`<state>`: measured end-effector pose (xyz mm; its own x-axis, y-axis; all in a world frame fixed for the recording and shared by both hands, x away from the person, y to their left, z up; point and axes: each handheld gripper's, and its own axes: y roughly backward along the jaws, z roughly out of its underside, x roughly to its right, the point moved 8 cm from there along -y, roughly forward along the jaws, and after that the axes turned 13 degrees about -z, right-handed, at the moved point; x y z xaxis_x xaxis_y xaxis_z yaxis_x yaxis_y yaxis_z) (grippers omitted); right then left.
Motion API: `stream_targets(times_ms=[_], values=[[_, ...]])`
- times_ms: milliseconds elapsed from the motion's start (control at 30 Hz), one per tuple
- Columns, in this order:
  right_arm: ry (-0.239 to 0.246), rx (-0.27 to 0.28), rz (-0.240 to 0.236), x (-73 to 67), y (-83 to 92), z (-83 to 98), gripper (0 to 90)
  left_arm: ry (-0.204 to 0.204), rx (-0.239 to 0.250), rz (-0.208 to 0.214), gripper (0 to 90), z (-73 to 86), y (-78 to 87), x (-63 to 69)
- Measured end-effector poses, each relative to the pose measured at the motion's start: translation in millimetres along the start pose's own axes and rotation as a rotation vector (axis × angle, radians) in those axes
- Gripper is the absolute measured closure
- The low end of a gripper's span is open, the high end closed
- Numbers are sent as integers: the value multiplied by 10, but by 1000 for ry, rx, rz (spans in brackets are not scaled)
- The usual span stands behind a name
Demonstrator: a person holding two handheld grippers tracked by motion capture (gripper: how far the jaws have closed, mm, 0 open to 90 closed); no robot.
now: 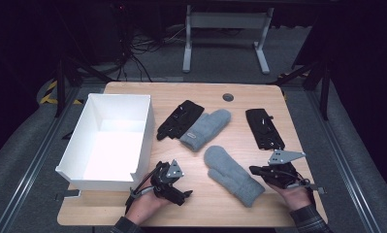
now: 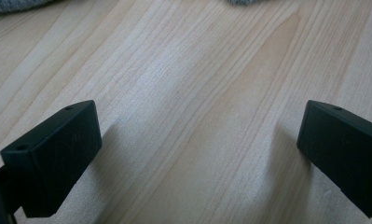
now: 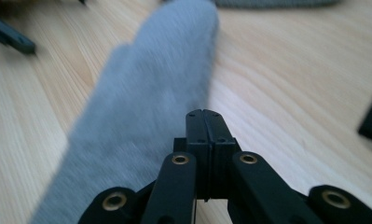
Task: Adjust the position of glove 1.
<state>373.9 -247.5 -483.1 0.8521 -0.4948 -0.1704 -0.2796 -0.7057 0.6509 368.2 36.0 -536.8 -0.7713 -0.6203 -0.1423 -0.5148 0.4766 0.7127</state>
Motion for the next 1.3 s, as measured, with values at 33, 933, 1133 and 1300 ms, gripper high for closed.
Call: stream_targets(times_ms=[33, 933, 1133, 1300], values=[[1, -14, 1, 18, 4, 39, 900, 0, 0, 0, 1, 0, 0, 0], [91, -148, -209, -544, -275, 219, 900, 2, 1, -2, 1, -6, -4, -2], [105, -153, -241, -628, -356, 178, 900, 3, 10, -60, 357, -211, 93, 19], [113, -153, -257, -655, -400, 146, 900, 19, -23, -25, 682, -364, -16, 73]])
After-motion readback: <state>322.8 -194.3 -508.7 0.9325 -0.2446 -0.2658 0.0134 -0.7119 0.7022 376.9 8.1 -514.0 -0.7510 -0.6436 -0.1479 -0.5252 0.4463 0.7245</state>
